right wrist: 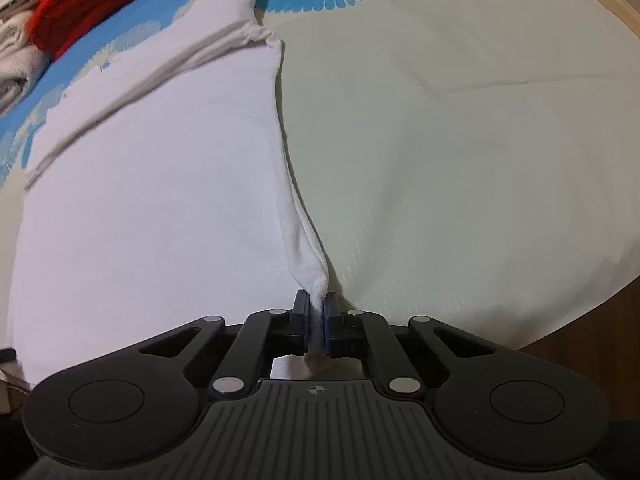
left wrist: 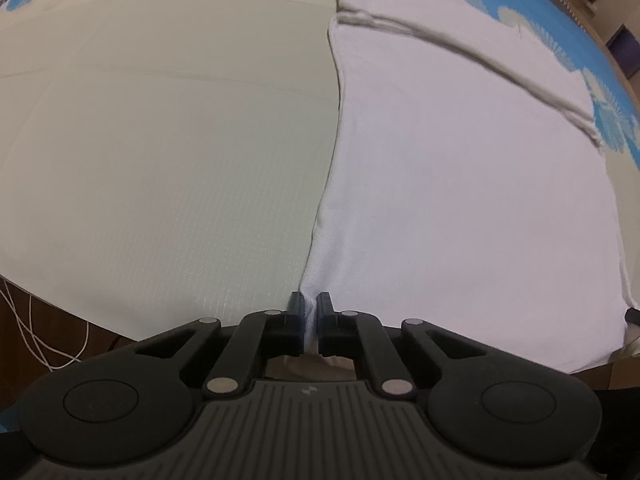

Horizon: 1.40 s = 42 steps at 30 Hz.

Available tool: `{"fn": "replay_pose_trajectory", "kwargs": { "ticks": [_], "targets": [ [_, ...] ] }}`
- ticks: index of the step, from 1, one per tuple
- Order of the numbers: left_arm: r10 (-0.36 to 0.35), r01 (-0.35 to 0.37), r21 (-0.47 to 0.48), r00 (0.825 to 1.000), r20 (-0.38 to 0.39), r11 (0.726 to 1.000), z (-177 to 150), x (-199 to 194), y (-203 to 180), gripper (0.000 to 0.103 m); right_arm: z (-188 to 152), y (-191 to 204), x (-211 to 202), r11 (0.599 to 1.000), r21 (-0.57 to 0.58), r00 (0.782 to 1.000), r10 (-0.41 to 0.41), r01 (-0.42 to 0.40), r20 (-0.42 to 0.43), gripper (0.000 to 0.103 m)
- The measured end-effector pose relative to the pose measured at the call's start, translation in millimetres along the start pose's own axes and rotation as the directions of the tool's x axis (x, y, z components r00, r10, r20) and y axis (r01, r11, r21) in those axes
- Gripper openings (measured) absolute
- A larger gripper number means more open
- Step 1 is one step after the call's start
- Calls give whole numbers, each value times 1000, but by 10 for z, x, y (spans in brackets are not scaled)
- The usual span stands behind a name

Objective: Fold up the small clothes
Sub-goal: 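Pinch the shirt hem with the left tool while the right tool pinches it too, then lift the hem and fold it toward the collar with both tools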

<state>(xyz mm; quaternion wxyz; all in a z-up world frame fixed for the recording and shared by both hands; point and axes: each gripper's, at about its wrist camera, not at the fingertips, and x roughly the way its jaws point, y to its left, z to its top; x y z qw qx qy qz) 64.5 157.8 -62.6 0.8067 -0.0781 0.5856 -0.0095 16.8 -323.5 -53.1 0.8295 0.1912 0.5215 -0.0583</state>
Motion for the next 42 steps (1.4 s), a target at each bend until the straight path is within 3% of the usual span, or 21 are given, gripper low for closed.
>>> {"fn": "replay_pose_trajectory", "kwargs": {
  "ticks": [4,9,27,37,42],
  "targets": [
    [-14,14,-19,1000,6,1000,2,-41,32,6,19,-63,-36,999,45,1000,26,-26,4,6],
    [-7,7,-16,999,-36,1000,-4,18,29,8,-12,21,70,1000,-5,999,-3,3,-50,10],
    [15,-15,12,999,-45,1000,-13,25,-39,12,-39,87,90,998,-62,998,-24,20,-57,11],
    [42,-42,18,999,-25,999,-60,31,-88,12,-51,90,66,998,-56,999,-24,22,-37,9],
    [48,-48,2,999,18,999,-77,-47,-59,7,-34,117,-32,998,-56,1000,-17,19,24,7]
  ]
}}
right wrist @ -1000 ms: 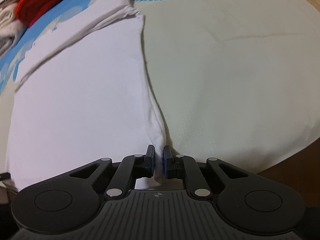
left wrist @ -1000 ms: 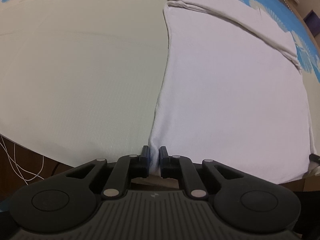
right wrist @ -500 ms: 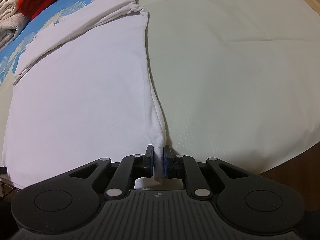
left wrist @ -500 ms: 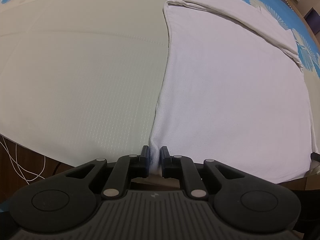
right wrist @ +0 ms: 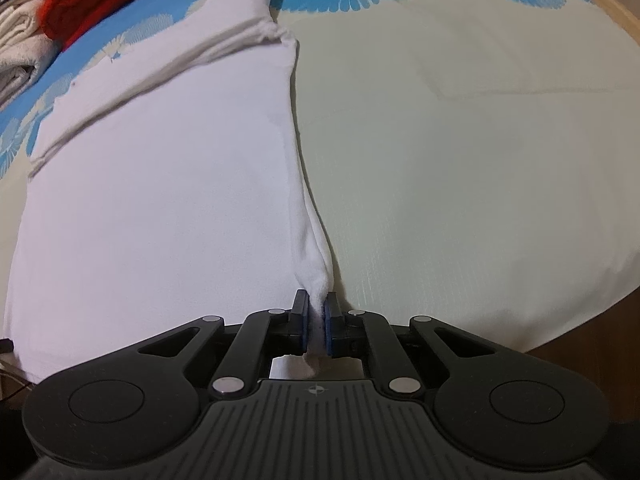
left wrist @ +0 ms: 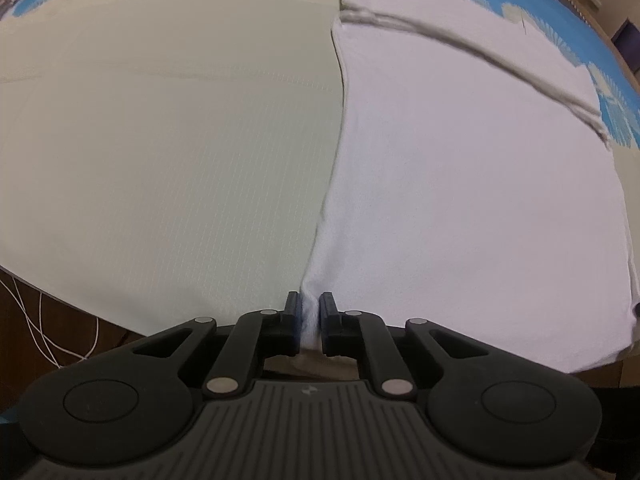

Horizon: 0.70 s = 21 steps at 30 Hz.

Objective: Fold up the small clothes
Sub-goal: 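Lift the hem and fold it toward the collar with both tools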

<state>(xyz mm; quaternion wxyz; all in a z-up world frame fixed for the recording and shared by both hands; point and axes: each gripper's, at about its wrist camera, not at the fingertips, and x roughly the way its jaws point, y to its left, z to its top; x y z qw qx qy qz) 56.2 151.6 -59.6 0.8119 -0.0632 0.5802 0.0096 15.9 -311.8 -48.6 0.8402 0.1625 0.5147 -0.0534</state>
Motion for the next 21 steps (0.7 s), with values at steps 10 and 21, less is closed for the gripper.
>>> {"fn": "replay_pose_trajectory", "kwargs": {
  "ticks": [10,21],
  "targets": [
    [-105,107,3,973,203,994,36,-571,26,4,243,-84,-709,987,37,964,143,-155,223,6],
    [-264,264,41,915,303,964,-272,-1589,295,4,13,-199,-1681,963,-52,910,267,-265,316,5]
  ]
}}
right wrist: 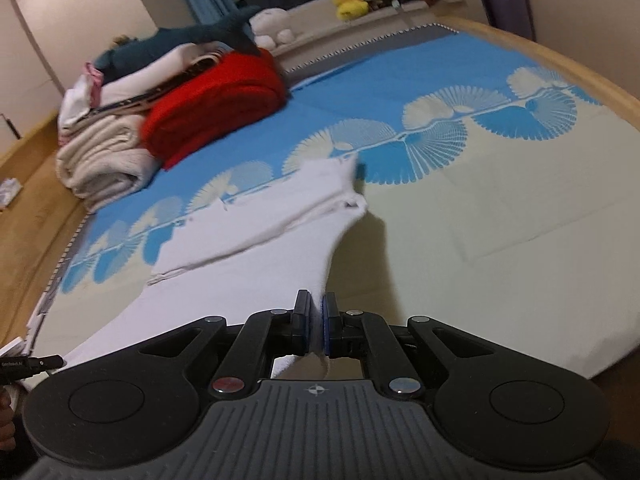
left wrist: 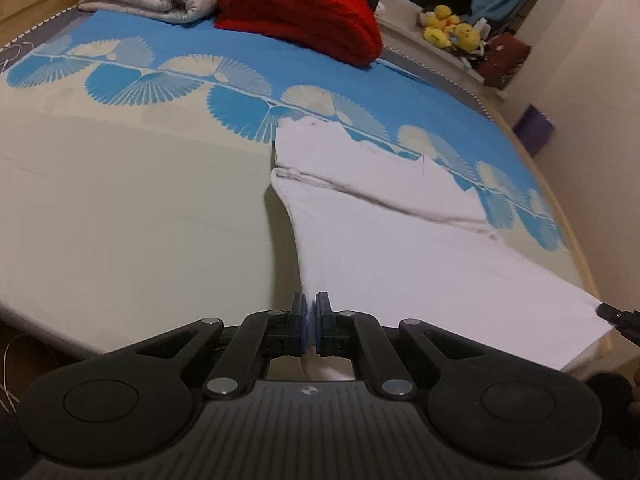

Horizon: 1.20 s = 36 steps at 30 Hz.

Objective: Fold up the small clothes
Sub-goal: 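Lift the hem and fold it toward the collar with both tools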

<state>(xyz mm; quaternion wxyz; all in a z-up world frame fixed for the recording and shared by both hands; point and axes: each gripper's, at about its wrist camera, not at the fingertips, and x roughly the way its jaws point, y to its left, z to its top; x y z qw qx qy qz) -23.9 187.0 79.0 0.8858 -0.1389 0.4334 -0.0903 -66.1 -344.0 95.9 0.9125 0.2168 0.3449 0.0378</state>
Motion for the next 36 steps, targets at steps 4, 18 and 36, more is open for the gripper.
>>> {"fn": "replay_pose_trajectory", "kwargs": {
  "ticks": [4,18,36],
  "targets": [
    [-46,46,-22,999,-7,999,-187,-385,157,4,-193,-33,-352,1000,9,999,21,-21,-40,5],
    [165,-151,92,972,-168,984,953,1352,229,0,478,-364,1032,995,77,981,-45,60,-186,5],
    [62,-51,61,977,-202,997,943,1891,649,40,561,-788,1888,983,15,940,-173,186,-293,42]
  ]
}}
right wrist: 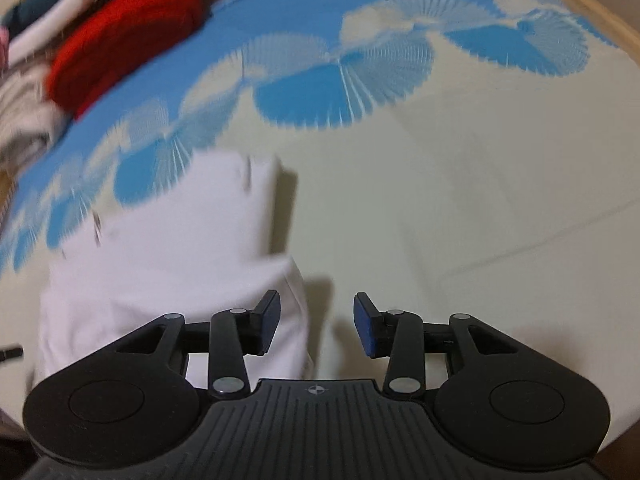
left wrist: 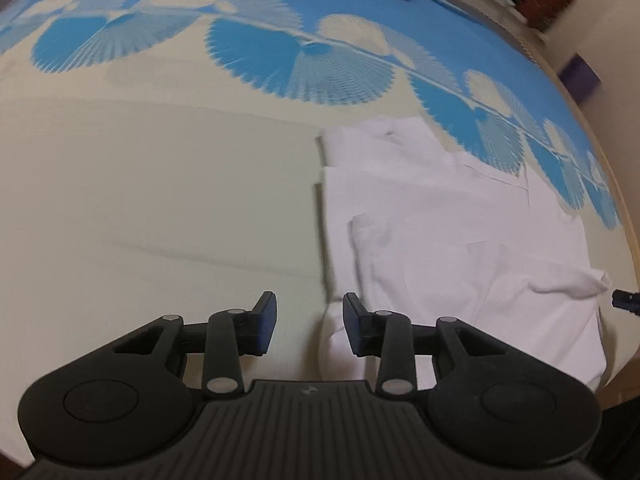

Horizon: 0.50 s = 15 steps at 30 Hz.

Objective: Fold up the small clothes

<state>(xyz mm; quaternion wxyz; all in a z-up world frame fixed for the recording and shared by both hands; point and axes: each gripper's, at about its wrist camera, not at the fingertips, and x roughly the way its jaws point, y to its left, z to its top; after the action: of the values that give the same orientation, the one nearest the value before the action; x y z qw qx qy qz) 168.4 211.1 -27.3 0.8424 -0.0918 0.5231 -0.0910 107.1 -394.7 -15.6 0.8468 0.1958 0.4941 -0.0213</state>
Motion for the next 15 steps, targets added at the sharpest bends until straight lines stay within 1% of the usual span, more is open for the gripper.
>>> {"fn": "replay_pose_trajectory", "kwargs": {
  "ticks": [3,6,10,14,15],
  "targets": [
    [-42,42,3,998,40,999,48,72,-103,38,-26,7,46,1000,-3,1000,6,-6,-21,43],
    [-61,60,4,997,50,998,114,190,-252,36,-48,71,135,999,-22,999,35,-36,-39,45],
    [-42,42,5,999,10,999,187,413,-393,36,-34,228,264,996,-85,998,31,-36,-60,47],
    [-11,11,19,1000,-20,1000,222,563,-447,36,28,348,383,993,-118,999,1,-7,-54,47],
    [1,0,23,1000,-28,1000,222,588,-446,32,48,364,394,993,-117,999,1,-6,-45,47]
  ]
}}
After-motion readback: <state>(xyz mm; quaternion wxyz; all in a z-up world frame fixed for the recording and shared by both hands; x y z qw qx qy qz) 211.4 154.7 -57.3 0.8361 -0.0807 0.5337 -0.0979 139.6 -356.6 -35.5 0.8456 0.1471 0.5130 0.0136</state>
